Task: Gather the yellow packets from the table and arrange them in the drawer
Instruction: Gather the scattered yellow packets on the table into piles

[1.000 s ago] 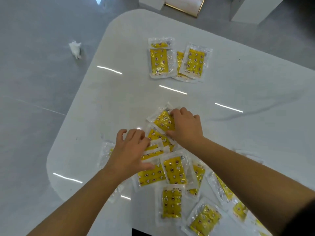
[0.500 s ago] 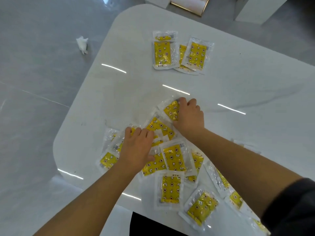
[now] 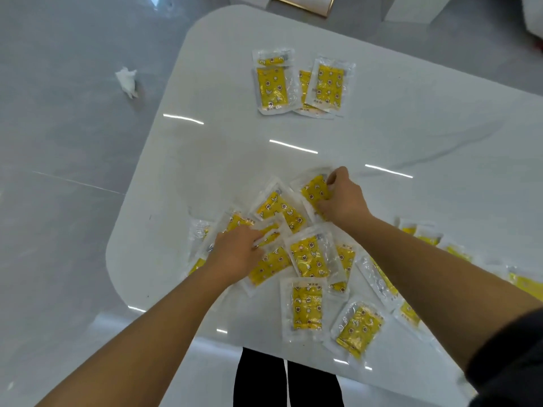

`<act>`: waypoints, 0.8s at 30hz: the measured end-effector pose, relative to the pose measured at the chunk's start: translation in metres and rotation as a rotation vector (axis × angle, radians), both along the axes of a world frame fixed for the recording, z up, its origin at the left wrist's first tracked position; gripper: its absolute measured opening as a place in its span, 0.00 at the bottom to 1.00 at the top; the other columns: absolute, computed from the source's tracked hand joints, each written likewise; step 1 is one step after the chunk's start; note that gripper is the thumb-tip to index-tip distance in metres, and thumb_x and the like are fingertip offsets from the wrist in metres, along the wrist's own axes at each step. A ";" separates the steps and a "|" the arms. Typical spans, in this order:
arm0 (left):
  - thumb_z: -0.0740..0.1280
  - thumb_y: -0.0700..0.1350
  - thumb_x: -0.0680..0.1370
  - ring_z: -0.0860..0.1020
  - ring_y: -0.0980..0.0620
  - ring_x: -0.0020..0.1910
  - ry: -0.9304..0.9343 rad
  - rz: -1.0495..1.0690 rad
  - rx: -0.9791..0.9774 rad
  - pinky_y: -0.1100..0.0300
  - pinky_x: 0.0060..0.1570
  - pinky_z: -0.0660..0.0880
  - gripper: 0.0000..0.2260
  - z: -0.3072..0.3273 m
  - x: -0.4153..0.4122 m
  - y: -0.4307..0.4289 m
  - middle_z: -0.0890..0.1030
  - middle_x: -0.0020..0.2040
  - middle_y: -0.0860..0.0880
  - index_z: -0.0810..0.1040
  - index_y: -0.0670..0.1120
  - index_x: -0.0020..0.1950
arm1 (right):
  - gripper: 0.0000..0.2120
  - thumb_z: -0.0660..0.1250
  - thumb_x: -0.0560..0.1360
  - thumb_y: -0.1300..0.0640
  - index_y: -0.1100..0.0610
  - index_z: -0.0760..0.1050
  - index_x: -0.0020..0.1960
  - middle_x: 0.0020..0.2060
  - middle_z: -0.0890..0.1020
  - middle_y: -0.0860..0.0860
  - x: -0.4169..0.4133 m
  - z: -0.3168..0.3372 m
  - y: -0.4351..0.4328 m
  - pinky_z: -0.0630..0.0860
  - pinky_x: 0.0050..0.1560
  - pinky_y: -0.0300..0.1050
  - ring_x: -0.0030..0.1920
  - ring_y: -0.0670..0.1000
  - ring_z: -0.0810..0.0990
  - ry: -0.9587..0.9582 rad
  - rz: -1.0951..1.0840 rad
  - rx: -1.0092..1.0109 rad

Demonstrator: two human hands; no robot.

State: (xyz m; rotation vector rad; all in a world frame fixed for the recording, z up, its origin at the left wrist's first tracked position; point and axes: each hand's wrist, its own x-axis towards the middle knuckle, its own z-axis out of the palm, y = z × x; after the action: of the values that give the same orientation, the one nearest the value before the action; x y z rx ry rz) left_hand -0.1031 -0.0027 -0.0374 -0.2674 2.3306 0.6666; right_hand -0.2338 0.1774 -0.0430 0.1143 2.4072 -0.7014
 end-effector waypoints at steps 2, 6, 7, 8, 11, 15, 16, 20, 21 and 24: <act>0.63 0.46 0.79 0.74 0.47 0.42 -0.006 0.115 0.079 0.57 0.37 0.66 0.08 0.004 -0.002 -0.006 0.72 0.41 0.49 0.70 0.44 0.43 | 0.25 0.69 0.71 0.66 0.54 0.62 0.63 0.36 0.72 0.51 0.001 0.008 0.005 0.76 0.36 0.49 0.36 0.53 0.74 0.005 -0.046 -0.108; 0.62 0.48 0.80 0.72 0.49 0.36 -0.010 0.237 0.103 0.58 0.32 0.65 0.08 0.010 -0.007 -0.022 0.71 0.36 0.51 0.66 0.46 0.45 | 0.40 0.72 0.71 0.63 0.44 0.54 0.73 0.38 0.77 0.59 0.009 0.029 0.019 0.78 0.41 0.48 0.37 0.55 0.77 0.106 0.011 -0.276; 0.62 0.48 0.80 0.71 0.49 0.35 -0.011 0.248 0.088 0.58 0.31 0.64 0.08 0.012 -0.008 -0.027 0.72 0.36 0.50 0.66 0.46 0.44 | 0.39 0.72 0.71 0.62 0.44 0.55 0.74 0.38 0.77 0.59 0.013 0.032 0.024 0.77 0.44 0.46 0.38 0.54 0.77 0.083 0.092 -0.263; 0.62 0.48 0.80 0.71 0.50 0.34 -0.012 0.262 0.073 0.58 0.31 0.64 0.09 0.012 -0.009 -0.031 0.72 0.36 0.49 0.67 0.46 0.44 | 0.34 0.72 0.72 0.61 0.47 0.61 0.72 0.38 0.76 0.56 0.017 0.033 0.027 0.75 0.45 0.46 0.39 0.53 0.76 0.044 0.207 -0.226; 0.62 0.49 0.80 0.71 0.50 0.33 -0.011 0.299 0.049 0.57 0.31 0.65 0.10 0.012 -0.010 -0.039 0.73 0.37 0.48 0.66 0.47 0.42 | 0.10 0.72 0.72 0.57 0.58 0.76 0.50 0.41 0.76 0.52 0.032 0.030 0.035 0.72 0.46 0.47 0.45 0.53 0.75 -0.062 0.639 -0.055; 0.61 0.48 0.80 0.73 0.48 0.35 -0.019 0.265 0.043 0.56 0.34 0.68 0.09 0.010 -0.012 -0.042 0.74 0.38 0.46 0.67 0.46 0.42 | 0.18 0.70 0.72 0.52 0.51 0.76 0.61 0.67 0.69 0.49 0.044 0.008 0.031 0.67 0.62 0.49 0.67 0.52 0.67 0.063 0.969 0.140; 0.62 0.48 0.80 0.73 0.47 0.36 -0.019 0.258 0.046 0.55 0.34 0.68 0.10 0.009 -0.012 -0.043 0.74 0.38 0.46 0.67 0.46 0.42 | 0.18 0.69 0.73 0.52 0.51 0.75 0.62 0.69 0.68 0.49 0.044 0.005 0.028 0.65 0.63 0.49 0.68 0.52 0.66 0.094 0.991 0.159; 0.62 0.49 0.80 0.72 0.49 0.34 -0.008 0.241 0.069 0.56 0.34 0.68 0.10 0.007 -0.015 -0.043 0.74 0.38 0.47 0.67 0.45 0.42 | 0.16 0.65 0.74 0.56 0.53 0.75 0.62 0.61 0.73 0.50 0.046 -0.004 0.022 0.63 0.60 0.48 0.61 0.52 0.70 0.160 1.049 0.238; 0.62 0.49 0.80 0.71 0.50 0.34 -0.005 0.236 0.068 0.56 0.33 0.67 0.10 0.008 -0.017 -0.043 0.74 0.38 0.47 0.67 0.44 0.43 | 0.16 0.65 0.74 0.57 0.53 0.75 0.62 0.60 0.73 0.51 0.046 -0.006 0.022 0.63 0.60 0.48 0.60 0.53 0.71 0.152 1.057 0.245; 0.62 0.48 0.80 0.71 0.50 0.34 -0.012 0.227 0.065 0.57 0.33 0.67 0.10 0.011 -0.023 -0.040 0.73 0.38 0.47 0.69 0.42 0.46 | 0.14 0.64 0.74 0.60 0.55 0.75 0.59 0.58 0.73 0.53 0.043 -0.009 0.023 0.70 0.58 0.48 0.54 0.54 0.75 0.079 1.013 0.191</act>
State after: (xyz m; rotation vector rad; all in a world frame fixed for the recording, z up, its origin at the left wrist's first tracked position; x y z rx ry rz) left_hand -0.1266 -0.0431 -0.0269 -0.5101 2.2828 0.8461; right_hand -0.1911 0.2003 -0.0519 -0.9943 2.1892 0.0025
